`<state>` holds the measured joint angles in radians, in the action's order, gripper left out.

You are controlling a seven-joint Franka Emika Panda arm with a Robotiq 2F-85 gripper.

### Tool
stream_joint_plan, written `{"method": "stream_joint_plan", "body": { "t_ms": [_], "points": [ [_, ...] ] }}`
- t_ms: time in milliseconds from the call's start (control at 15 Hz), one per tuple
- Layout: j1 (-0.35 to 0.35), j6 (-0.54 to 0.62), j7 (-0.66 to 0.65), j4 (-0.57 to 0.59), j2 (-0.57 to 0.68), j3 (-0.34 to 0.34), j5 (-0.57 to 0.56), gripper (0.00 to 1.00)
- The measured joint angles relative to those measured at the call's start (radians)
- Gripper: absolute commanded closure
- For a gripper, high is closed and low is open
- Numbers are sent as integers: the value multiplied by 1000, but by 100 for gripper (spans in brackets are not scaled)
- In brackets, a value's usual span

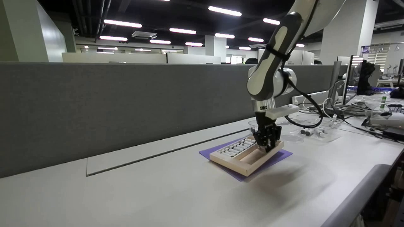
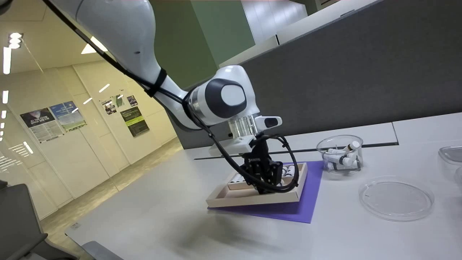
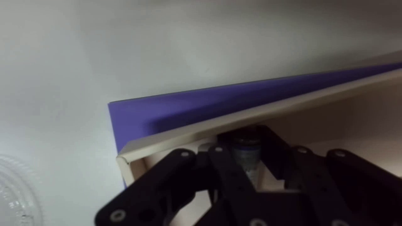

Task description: Take the bottle in the bottom compartment and put it on the table

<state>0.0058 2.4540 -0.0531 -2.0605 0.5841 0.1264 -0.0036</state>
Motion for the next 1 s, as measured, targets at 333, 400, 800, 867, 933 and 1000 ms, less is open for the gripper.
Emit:
{"method": "stream_joint_plan", "body": {
  "t_ms": [333, 400, 800, 867, 933, 1000],
  "points": [
    [-26, -103, -22, 54, -44, 41, -2, 94],
    [-39, -111, -22, 57, -51, 43, -1, 94],
    [-89, -116, -21, 54, -45, 38, 4, 94],
    [-90, -114, -22, 54, -41, 38, 4, 94],
    [-91, -109, -24, 55, -39, 40, 1, 94],
    [-91, -97, -28, 56, -39, 47, -2, 94]
  ]
}}
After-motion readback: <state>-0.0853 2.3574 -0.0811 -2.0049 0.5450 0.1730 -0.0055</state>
